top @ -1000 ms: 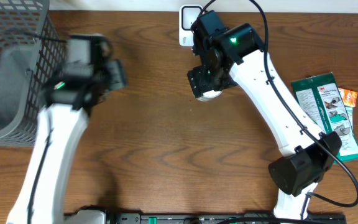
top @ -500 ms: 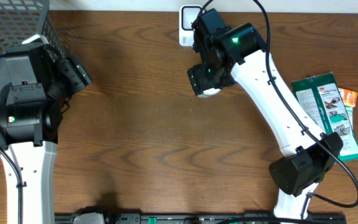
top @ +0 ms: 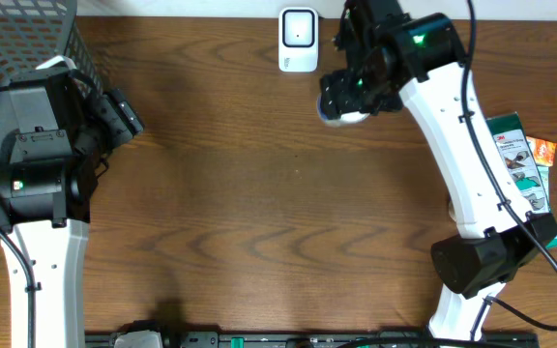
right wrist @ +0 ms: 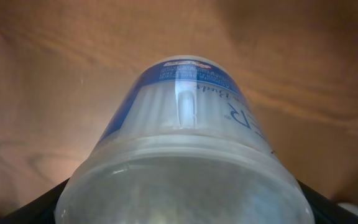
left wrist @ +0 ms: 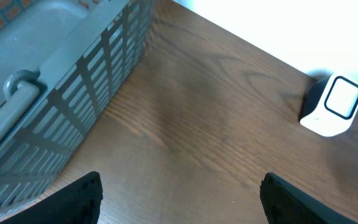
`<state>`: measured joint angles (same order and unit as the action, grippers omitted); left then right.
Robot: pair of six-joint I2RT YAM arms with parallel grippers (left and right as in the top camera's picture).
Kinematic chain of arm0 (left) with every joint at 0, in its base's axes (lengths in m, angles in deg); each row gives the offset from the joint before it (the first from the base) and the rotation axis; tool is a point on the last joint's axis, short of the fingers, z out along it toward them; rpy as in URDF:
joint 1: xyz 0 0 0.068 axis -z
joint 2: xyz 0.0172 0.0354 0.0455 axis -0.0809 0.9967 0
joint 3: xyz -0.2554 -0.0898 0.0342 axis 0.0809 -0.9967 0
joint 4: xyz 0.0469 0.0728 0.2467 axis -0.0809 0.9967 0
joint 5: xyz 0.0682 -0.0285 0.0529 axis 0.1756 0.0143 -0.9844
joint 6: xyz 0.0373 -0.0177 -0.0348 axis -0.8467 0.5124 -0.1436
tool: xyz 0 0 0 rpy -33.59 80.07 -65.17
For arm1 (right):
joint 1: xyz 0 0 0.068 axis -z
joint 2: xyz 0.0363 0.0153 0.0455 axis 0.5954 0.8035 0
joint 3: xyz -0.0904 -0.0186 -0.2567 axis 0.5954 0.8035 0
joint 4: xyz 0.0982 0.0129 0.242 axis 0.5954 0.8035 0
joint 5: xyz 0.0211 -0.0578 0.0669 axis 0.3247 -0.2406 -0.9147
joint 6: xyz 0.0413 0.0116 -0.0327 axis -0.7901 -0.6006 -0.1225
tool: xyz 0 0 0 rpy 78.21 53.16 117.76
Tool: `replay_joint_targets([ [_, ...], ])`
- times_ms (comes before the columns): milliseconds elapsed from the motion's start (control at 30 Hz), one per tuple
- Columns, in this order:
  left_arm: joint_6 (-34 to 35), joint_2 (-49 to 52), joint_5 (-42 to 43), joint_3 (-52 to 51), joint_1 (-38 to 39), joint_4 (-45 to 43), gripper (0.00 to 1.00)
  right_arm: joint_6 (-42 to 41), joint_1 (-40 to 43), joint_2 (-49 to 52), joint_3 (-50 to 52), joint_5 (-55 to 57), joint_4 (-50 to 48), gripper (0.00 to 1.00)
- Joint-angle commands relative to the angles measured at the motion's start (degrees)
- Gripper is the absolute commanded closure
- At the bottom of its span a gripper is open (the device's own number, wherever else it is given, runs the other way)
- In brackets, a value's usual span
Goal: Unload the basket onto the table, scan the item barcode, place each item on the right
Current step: 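Lift the tub with the right gripper up to the scanner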
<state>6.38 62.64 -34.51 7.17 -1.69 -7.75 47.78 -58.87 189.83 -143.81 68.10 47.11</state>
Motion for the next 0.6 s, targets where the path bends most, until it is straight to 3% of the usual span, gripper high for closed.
replay_joint_targets([
  [0, 0.07, 0.11, -0.5, 0.37, -0.24, 0.17, 0.18, 1.31, 0.17, -1.55, -1.4, 4.31, -2.75, 0.99],
  [567, 0.07, 0.11, -0.5, 0.37, -0.24, 0.15, 0.17, 3.32, -6.62, 0.24, -1.01, 23.12, -23.91, 0.99],
])
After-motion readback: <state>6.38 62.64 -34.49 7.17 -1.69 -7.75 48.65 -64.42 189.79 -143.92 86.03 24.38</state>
